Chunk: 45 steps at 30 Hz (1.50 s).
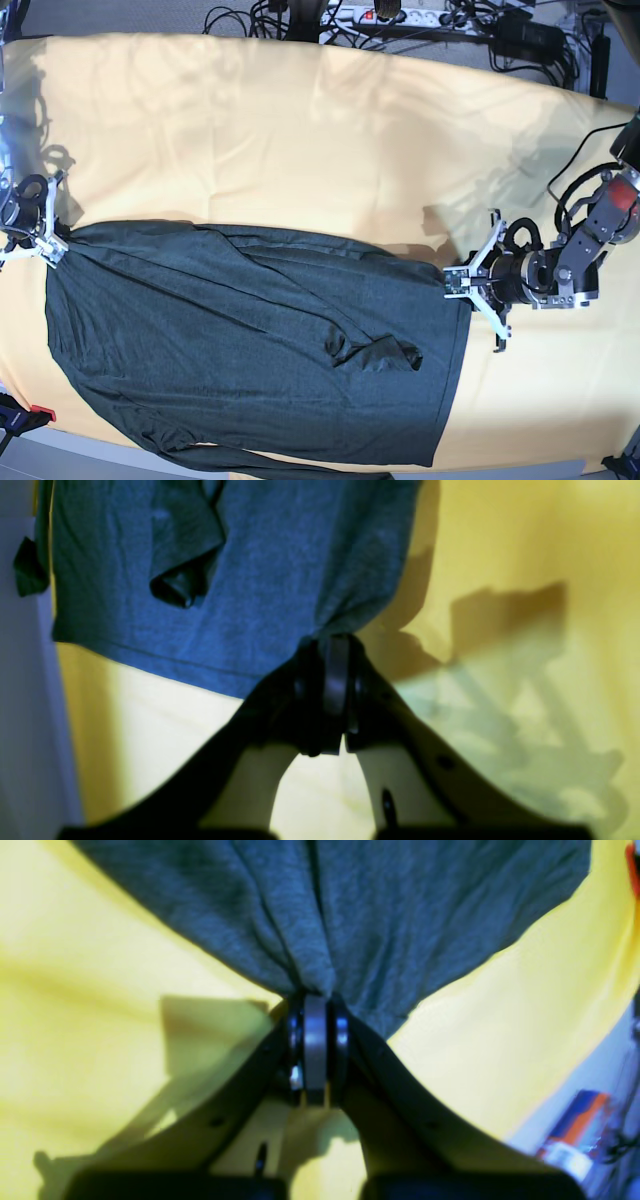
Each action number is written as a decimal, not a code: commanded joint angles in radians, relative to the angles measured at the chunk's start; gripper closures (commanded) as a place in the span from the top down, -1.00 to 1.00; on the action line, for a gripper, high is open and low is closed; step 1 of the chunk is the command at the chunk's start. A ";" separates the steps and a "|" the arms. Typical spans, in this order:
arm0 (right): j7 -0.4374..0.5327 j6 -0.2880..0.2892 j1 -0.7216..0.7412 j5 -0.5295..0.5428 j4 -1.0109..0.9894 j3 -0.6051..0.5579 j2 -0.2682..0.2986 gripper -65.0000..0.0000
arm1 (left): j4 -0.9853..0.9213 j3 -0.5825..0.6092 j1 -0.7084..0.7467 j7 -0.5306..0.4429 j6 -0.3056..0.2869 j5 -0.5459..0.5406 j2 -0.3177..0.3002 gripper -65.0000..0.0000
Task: Fold the T-shirt properly
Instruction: 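Grasp the shirt edge at the shoulder with the left gripper, then pull the held side edge over toward the shirt's middle with both grippers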
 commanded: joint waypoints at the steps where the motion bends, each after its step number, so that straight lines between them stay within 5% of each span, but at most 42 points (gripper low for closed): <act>1: 0.008 -0.009 0.010 0.019 0.028 0.011 0.055 -1.00 | 0.016 -0.014 -0.025 -0.012 0.010 -0.011 -0.023 -1.00; 9: -0.011 -0.007 -0.094 0.077 0.144 0.011 0.195 -1.00 | 0.147 -0.014 -0.025 -0.012 0.010 -0.076 -0.132 -1.00; 22: -0.042 -0.002 -0.212 0.078 0.150 0.011 0.230 -1.00 | 0.373 -0.014 0.129 -0.009 0.010 -0.137 -0.360 -1.00; 33: -0.128 0.004 -0.338 0.195 0.240 0.012 0.317 -1.00 | 0.428 -0.014 0.192 -0.009 0.010 -0.130 -0.428 -1.00; 40: -0.299 0.012 -0.346 0.339 0.299 0.013 0.320 -1.00 | 0.453 -0.014 0.194 -0.010 0.010 -0.136 -0.451 -1.00; 45: -0.315 0.012 -0.346 0.414 0.303 0.014 0.322 -1.00 | 0.462 -0.014 0.194 -0.012 0.010 -0.153 -0.480 -1.00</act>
